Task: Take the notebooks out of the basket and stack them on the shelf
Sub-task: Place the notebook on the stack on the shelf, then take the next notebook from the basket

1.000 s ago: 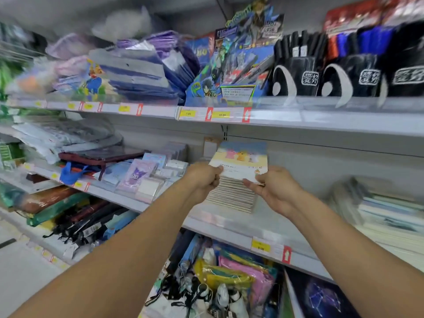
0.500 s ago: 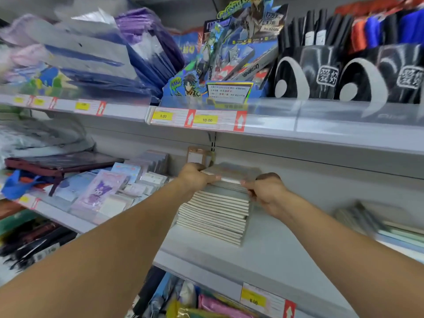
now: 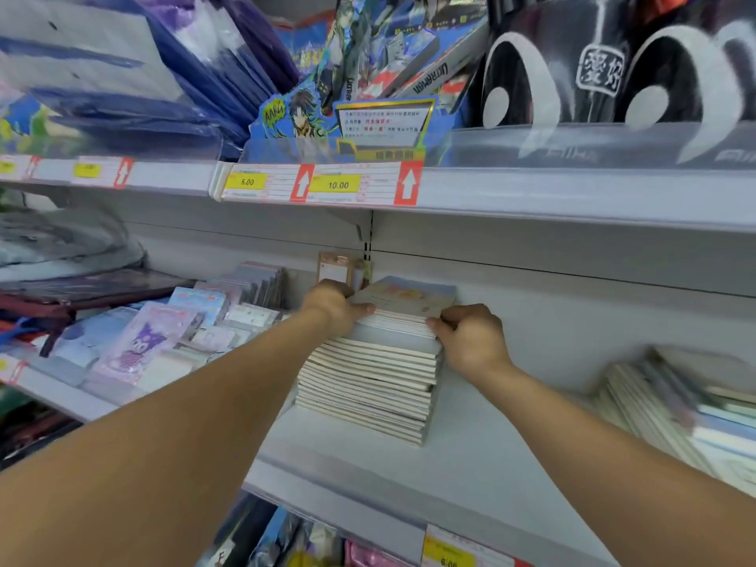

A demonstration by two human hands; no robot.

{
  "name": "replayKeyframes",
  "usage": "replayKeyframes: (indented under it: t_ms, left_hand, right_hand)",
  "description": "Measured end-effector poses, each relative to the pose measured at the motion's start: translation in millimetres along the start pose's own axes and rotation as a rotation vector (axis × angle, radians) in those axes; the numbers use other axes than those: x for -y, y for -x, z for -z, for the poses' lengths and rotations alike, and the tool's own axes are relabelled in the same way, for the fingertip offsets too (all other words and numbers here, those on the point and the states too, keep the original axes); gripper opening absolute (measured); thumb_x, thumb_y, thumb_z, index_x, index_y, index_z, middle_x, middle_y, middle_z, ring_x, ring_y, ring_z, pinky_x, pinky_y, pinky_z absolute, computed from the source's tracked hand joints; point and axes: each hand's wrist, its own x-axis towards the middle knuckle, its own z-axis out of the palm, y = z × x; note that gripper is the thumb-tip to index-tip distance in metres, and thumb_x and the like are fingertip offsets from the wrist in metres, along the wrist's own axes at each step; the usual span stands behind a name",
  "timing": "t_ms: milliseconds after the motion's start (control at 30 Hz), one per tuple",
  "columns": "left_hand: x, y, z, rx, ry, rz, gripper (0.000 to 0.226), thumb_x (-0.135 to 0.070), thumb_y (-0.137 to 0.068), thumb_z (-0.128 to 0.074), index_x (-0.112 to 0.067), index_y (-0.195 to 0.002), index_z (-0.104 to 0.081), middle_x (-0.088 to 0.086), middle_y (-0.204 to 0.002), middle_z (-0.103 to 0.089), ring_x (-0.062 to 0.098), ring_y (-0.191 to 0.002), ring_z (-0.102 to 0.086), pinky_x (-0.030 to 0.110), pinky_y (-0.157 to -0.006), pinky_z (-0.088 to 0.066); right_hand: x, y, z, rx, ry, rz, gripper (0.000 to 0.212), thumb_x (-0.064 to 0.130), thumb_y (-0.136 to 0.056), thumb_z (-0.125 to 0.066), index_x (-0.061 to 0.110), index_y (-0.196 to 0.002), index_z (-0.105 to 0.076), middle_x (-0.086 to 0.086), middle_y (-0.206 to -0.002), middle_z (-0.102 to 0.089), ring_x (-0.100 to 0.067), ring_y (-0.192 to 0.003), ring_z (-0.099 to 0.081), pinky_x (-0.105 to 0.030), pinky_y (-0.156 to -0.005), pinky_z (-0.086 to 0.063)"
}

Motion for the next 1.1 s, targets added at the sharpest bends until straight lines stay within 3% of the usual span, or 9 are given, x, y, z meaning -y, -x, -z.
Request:
replayKeyframes:
  t_ms: [133, 333, 500, 567, 700, 800, 900, 967, 1100]
  left_hand:
    - [3, -5, 0, 0.032, 0.000, 0.022, 0.042, -0.036, -0.080, -0.078, -0.005, -0.106, -0.069, 0.011, -0.107, -0.069, 0.028, -0.100, -0.065, 0.035, -0.093, -0.053]
    - [2, -6, -3, 0.020, -0.259, 0.020, 0.058, -0.038, -0.074, -0.082, -0.006, -0.117, -0.062, 0.009, -0.117, -0.063, 0.027, -0.108, -0.060, 0.033, -0.096, -0.050]
    - [3, 4, -10, -0.056, -0.257, 0.001, 0.049, -0.036, -0.084, -0.073, -0.003, -0.117, -0.058, 0.012, -0.120, -0.062, 0.030, -0.110, -0.058, 0.035, -0.094, -0.050]
    - [-1, 19, -16, -0.084, -0.220, -0.010, 0.061, -0.034, -0.090, -0.066, 0.002, -0.133, -0.043, 0.017, -0.135, -0.051, 0.035, -0.125, -0.048, 0.038, -0.101, -0.044]
    - [20, 102, -27, -0.462, 0.005, -0.310, 0.069, -0.030, -0.093, -0.060, 0.004, -0.145, -0.028, 0.020, -0.149, -0.033, 0.036, -0.140, -0.029, 0.041, -0.116, -0.025]
    - [98, 206, -59, -0.660, 0.155, -0.470, 0.033, -0.013, -0.093, -0.056, -0.008, -0.126, -0.049, 0.007, -0.122, -0.053, 0.027, -0.114, -0.053, 0.041, -0.095, -0.045]
    - [207, 332, -112, -0.434, 0.202, -0.081, 0.019, -0.007, -0.090, -0.055, -0.010, -0.109, -0.055, 0.003, -0.093, -0.060, 0.020, -0.082, -0.059, 0.041, -0.072, -0.050]
    - [263, 408, -135, -0.198, 0.083, 0.285, 0.020, -0.008, -0.086, -0.057, -0.011, -0.106, -0.057, 0.006, -0.092, -0.065, 0.022, -0.082, -0.063, 0.034, -0.072, -0.050]
    - [332, 488, -152, 0.334, -0.154, 0.830, 0.043, -0.029, -0.081, -0.061, -0.009, -0.118, -0.062, 0.012, -0.120, -0.066, 0.027, -0.110, -0.062, 0.027, -0.090, -0.048]
  right_hand:
    - [-3, 0, -6, -0.048, 0.080, -0.001, 0.040, 0.024, -0.095, -0.062, 0.013, -0.061, -0.046, -0.006, -0.070, -0.056, -0.024, -0.072, -0.054, -0.022, -0.063, -0.034]
    - [4, -4, -10, 0.032, 0.038, -0.128, 0.022, 0.021, -0.088, -0.069, 0.001, -0.098, -0.068, -0.010, -0.101, -0.069, -0.027, -0.096, -0.064, -0.029, -0.081, -0.052]
    - [2, 1, -8, 0.030, 0.015, -0.132, 0.019, 0.020, -0.094, -0.061, 0.003, -0.087, -0.063, -0.012, -0.096, -0.068, -0.029, -0.094, -0.064, -0.025, -0.073, -0.045]
    - [3, 16, -8, -0.030, 0.032, -0.070, 0.021, 0.025, -0.097, -0.058, 0.006, -0.100, -0.065, -0.012, -0.105, -0.068, -0.030, -0.099, -0.062, -0.025, -0.075, -0.044]
    - [4, 112, -6, -0.513, -0.170, 0.246, 0.029, 0.028, -0.097, -0.056, 0.009, -0.117, -0.062, -0.006, -0.115, -0.065, -0.019, -0.105, -0.061, -0.030, -0.086, -0.050]
    - [-30, 231, -46, -0.399, -0.341, 0.260, 0.010, 0.019, -0.096, -0.058, 0.013, -0.091, -0.062, 0.002, -0.083, -0.064, -0.006, -0.075, -0.059, -0.021, -0.066, -0.047]
    - [-110, 354, -125, 0.238, -0.184, -0.303, 0.025, 0.036, -0.086, -0.068, 0.026, -0.065, -0.060, 0.007, -0.062, -0.062, -0.011, -0.058, -0.061, -0.042, -0.064, -0.057]
    - [-157, 426, -160, 0.562, -0.030, -0.736, 0.028, 0.048, -0.075, -0.073, 0.024, -0.063, -0.066, 0.004, -0.059, -0.063, -0.013, -0.052, -0.060, -0.043, -0.058, -0.059]
    - [-187, 502, -176, 0.590, 0.081, -0.988, 0.032, 0.048, -0.072, -0.080, 0.024, -0.073, -0.059, 0.005, -0.069, -0.057, -0.008, -0.056, -0.053, -0.023, -0.045, -0.037]
